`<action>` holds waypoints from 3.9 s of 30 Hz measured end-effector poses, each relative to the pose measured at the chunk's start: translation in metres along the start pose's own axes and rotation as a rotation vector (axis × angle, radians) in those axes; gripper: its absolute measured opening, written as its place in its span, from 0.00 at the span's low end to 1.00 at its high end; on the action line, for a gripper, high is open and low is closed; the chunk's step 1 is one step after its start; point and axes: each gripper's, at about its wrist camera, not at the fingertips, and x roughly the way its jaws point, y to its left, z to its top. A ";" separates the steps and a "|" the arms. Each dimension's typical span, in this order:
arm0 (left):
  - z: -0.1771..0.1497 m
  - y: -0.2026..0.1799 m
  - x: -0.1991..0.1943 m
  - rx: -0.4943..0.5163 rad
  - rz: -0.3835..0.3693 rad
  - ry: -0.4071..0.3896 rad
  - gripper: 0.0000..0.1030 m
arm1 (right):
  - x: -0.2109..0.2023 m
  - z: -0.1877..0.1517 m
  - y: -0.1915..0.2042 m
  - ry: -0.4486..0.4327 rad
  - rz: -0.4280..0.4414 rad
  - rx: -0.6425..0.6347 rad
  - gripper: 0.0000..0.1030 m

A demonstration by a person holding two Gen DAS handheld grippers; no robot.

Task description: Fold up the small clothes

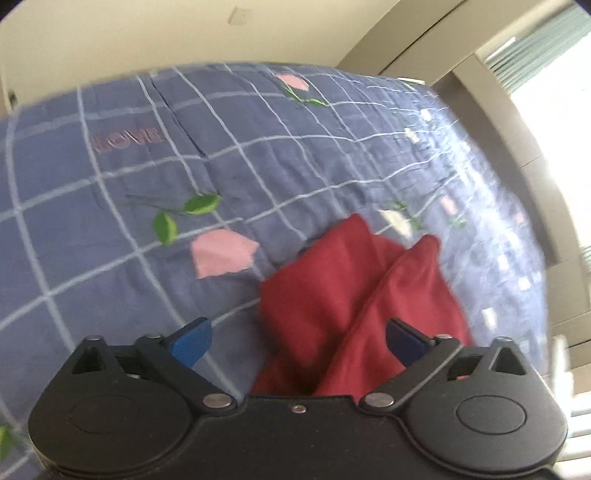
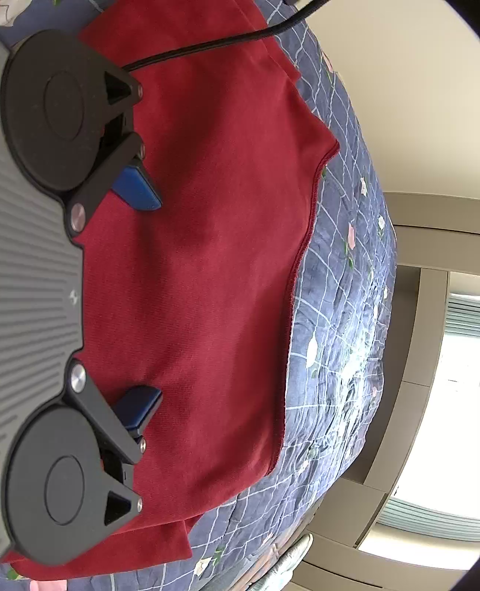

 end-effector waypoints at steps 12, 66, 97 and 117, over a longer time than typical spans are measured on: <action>0.006 0.018 0.025 -0.237 -0.137 0.055 0.54 | 0.000 -0.002 -0.001 -0.016 0.008 0.000 1.00; -0.020 0.042 -0.026 -0.234 -0.006 -0.174 0.10 | -0.002 -0.002 -0.001 -0.027 0.037 0.000 1.00; -0.056 0.012 -0.001 -0.105 0.004 -0.025 0.38 | -0.004 -0.010 -0.008 -0.060 0.076 0.023 1.00; -0.048 -0.024 -0.018 -0.080 -0.074 -0.030 0.17 | -0.019 0.006 -0.031 0.024 0.118 -0.125 1.00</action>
